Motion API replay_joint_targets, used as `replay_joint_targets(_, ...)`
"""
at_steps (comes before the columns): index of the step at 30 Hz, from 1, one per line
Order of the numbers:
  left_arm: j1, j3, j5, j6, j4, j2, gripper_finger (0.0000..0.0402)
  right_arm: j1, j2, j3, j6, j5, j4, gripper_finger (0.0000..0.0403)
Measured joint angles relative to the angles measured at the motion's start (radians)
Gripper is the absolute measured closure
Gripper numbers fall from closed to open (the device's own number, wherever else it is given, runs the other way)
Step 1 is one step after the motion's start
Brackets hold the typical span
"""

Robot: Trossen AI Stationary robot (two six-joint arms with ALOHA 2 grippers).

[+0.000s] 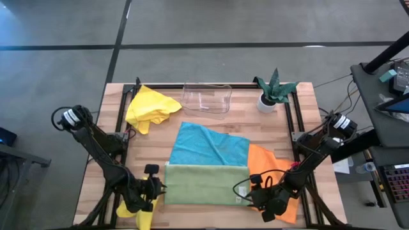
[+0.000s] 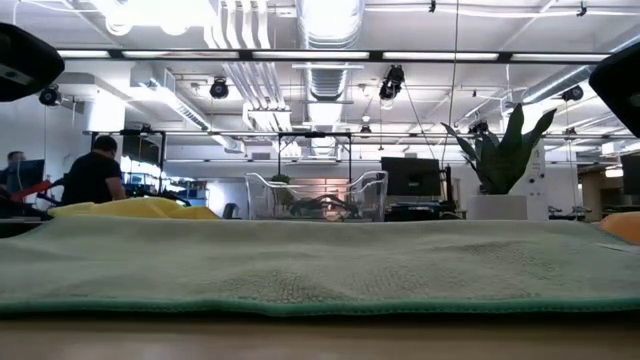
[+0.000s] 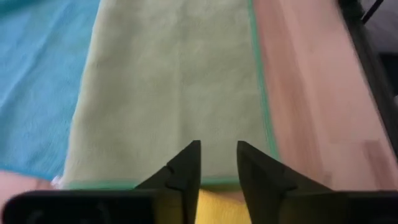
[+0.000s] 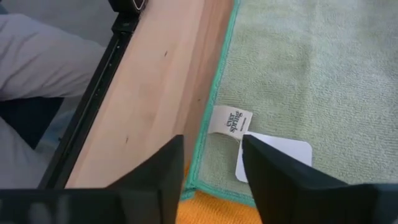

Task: Fold microfiber towels
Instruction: Fold the green towel

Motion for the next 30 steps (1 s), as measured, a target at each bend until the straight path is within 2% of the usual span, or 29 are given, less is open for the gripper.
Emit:
replay_joint_targets(3, 0.000, 0.008, -0.008, 0.000, -0.025, -0.026, 0.0293, 0.000, 0.000, 0.000, -0.005, 0.001, -0.002, 0.0221)
replay_joint_targets(9, 0.018, 0.003, -0.183, 0.016, -0.033, -0.085, 0.0288, -0.012, -0.055, 0.000, -0.016, 0.041, -0.070, 0.0219)
replay_joint_targets(14, 0.100, 0.002, -0.180, 0.117, 0.003, -0.093, 0.0288, -0.018, -0.165, 0.000, -0.032, 0.138, -0.166, 0.0232)
replay_joint_targets(16, 0.156, 0.000, -0.140, 0.192, 0.066, -0.093, 0.0288, -0.018, -0.211, -0.002, -0.058, 0.173, -0.170, 0.0237)
replay_joint_targets(20, 0.275, 0.000, 0.032, 0.370, 0.223, -0.083, 0.0288, -0.018, -0.286, -0.015, -0.086, 0.221, -0.166, 0.0247)
replay_joint_targets(23, 0.347, 0.000, 0.129, 0.424, 0.253, -0.083, 0.0288, -0.018, -0.310, -0.038, -0.070, 0.235, -0.166, 0.0253)
replay_joint_targets(30, 0.450, -0.003, 0.189, 0.505, 0.319, -0.071, 0.0288, -0.025, -0.289, -0.120, -0.058, 0.259, -0.071, 0.0255)
